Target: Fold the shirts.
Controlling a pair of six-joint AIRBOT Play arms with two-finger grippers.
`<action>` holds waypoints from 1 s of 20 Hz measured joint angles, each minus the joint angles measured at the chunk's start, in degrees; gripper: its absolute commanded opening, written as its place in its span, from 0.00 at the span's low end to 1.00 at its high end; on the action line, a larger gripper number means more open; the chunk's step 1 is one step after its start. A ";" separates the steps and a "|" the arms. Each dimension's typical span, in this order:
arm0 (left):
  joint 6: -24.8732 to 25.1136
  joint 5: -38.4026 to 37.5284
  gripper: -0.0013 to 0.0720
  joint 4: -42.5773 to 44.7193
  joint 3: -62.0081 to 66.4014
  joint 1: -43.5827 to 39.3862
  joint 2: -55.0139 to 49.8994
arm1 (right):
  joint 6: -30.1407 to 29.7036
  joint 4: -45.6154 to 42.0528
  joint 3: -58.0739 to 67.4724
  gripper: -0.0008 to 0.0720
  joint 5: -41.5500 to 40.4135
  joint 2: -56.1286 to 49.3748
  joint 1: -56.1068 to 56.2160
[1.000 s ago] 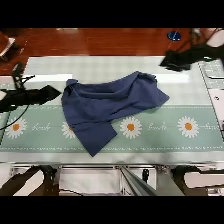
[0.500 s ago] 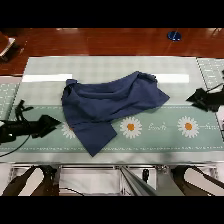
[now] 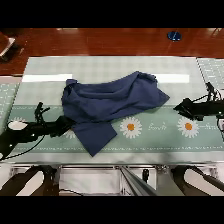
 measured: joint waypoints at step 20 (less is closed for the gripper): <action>-0.09 3.56 0.04 -1.27 5.79 -4.98 -3.21 | 3.30 9.55 20.41 0.04 -2.01 -27.34 9.29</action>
